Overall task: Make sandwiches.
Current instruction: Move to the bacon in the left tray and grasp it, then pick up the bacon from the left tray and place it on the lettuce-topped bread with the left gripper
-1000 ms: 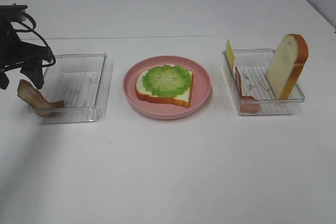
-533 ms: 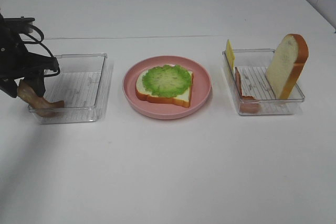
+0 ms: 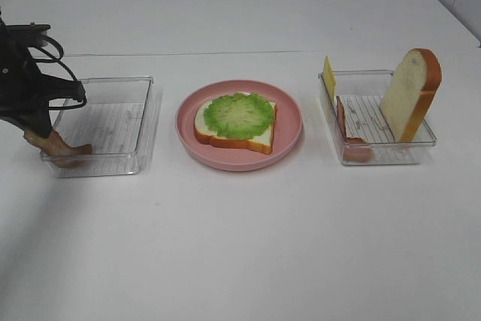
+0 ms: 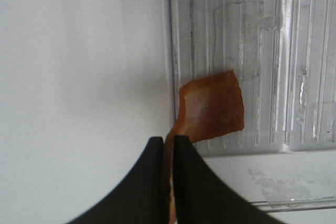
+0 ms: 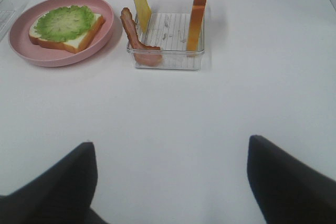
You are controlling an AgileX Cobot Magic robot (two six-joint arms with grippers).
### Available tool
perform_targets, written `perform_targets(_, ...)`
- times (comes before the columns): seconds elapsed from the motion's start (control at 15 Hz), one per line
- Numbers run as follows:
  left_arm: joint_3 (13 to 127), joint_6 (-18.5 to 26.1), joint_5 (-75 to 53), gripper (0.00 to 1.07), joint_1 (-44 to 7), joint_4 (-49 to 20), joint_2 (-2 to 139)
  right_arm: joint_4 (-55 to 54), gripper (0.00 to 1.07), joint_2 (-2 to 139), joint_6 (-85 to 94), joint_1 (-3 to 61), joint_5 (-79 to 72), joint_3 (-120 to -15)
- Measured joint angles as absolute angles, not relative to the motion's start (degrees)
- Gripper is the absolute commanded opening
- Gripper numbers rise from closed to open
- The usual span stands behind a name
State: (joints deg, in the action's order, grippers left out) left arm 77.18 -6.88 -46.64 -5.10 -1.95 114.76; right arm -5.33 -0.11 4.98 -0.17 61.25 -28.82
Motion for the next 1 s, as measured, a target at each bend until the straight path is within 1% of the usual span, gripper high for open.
perform_targets(0.47, 77.2, -6.6, -45.7, 0.00, -5.1, -2.4, 112.8, -5.3, 0.76, -0.1, 5.0, -0.2, 61.2, -28.8)
perform_targets(0.53, 77.2, -5.8, -44.6, 0.00, -5.1, -3.5, 111.1, -5.3, 0.76, -0.1, 5.0, -0.2, 61.2, -28.8)
perform_targets(0.6, 78.0, -3.8, -44.3, 0.00, -5.1, -5.4, 109.7, -5.3, 0.76, -0.1, 5.0, -0.2, 61.2, -28.8)
perform_targets(0.73, 81.3, 1.1, -44.8, 0.00, -5.1, -11.6, 109.2, -5.3, 0.76, -0.1, 5.0, -0.2, 61.2, -28.8)
perform_targets(0.8, 85.1, 6.5, -44.9, 0.00, -5.1, -21.0, 109.2, -5.3, 0.76, -0.1, 5.0, -0.2, 61.2, -28.8)
perform_targets(0.87, 86.1, 7.9, -45.0, 0.00, -5.1, -23.6, 109.2, -5.3, 0.76, -0.1, 5.0, -0.2, 61.2, -28.8)
perform_targets(1.0, 89.4, 13.2, -45.6, 0.00, -5.1, -33.0, 109.2, -5.3, 0.76, -0.1, 5.0, -0.2, 61.2, -28.8)
